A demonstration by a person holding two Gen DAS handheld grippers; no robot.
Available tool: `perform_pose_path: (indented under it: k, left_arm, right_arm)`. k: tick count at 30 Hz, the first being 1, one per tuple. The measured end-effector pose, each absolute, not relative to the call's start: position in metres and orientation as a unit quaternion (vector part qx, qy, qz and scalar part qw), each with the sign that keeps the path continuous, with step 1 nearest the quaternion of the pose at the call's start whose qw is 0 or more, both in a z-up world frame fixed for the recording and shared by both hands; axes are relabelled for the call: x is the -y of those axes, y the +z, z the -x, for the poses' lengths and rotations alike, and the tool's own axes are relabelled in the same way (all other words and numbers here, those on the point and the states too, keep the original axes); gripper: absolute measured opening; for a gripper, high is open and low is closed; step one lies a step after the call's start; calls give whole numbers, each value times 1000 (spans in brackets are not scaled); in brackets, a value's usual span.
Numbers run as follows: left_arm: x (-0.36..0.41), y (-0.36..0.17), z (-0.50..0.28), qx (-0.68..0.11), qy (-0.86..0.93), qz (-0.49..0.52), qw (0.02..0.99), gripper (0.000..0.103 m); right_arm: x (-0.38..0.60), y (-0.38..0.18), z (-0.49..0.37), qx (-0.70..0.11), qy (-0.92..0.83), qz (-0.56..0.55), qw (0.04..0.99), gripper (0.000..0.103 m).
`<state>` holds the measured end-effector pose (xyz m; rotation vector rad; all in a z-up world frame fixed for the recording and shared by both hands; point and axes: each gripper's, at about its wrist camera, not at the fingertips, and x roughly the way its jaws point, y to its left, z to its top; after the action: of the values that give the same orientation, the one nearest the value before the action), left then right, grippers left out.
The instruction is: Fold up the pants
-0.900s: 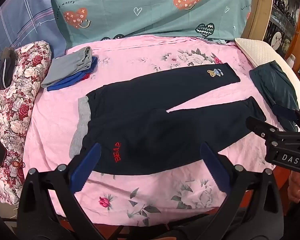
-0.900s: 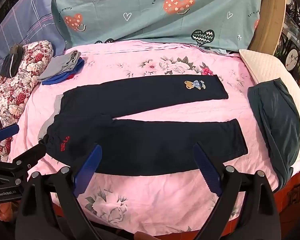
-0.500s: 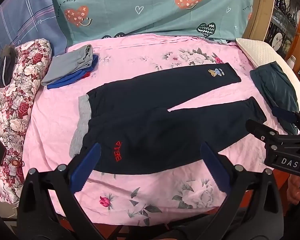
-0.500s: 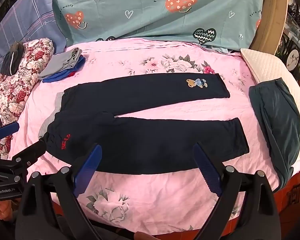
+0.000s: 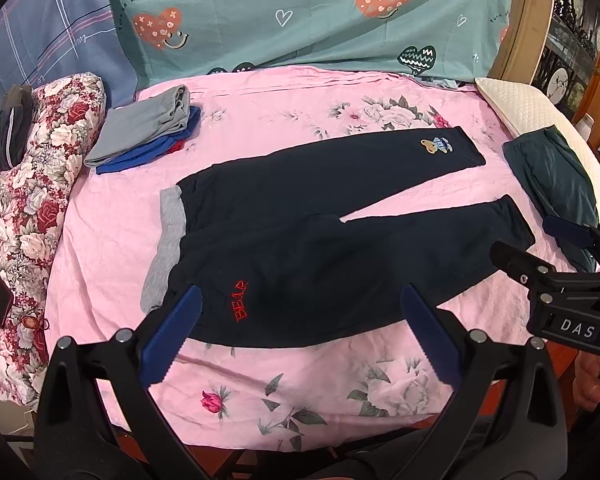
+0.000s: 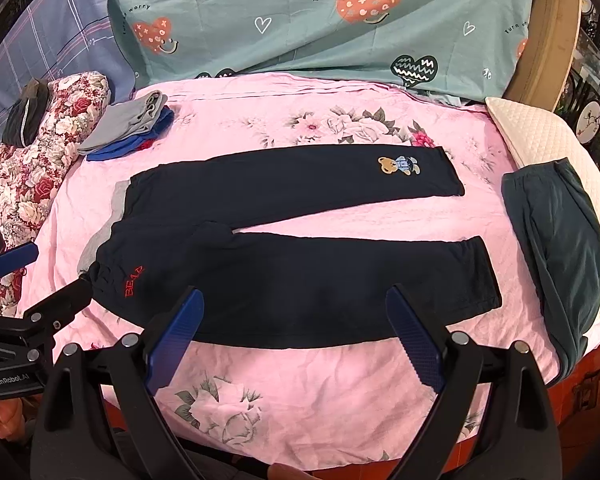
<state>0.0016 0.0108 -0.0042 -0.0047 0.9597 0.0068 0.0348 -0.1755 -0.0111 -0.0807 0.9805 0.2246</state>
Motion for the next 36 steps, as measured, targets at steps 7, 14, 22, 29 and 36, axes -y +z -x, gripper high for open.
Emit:
perform_pose_path:
  k: [7, 14, 22, 29, 36]
  left_arm:
    - [-11, -4, -2, -461, 3, 2, 887, 101]
    - [-10, -5, -3, -463, 0, 1, 886, 101]
    - [-9, -5, -3, -464, 0, 1, 886, 101]
    - [-8, -8, -4, -466, -1, 0, 885, 101]
    - [-8, -8, -4, -465, -1, 0, 885, 101]
  right_arm:
    - [174, -11, -36, -470, 107, 39, 875, 93]
    - [176, -12, -36, -472, 105, 36, 875, 93]
    - [176, -12, -36, -472, 105, 36, 874, 93]
    - [176, -14, -36, -475, 106, 37, 873, 93]
    - [176, -13, -37, -475, 107, 38, 873, 93]
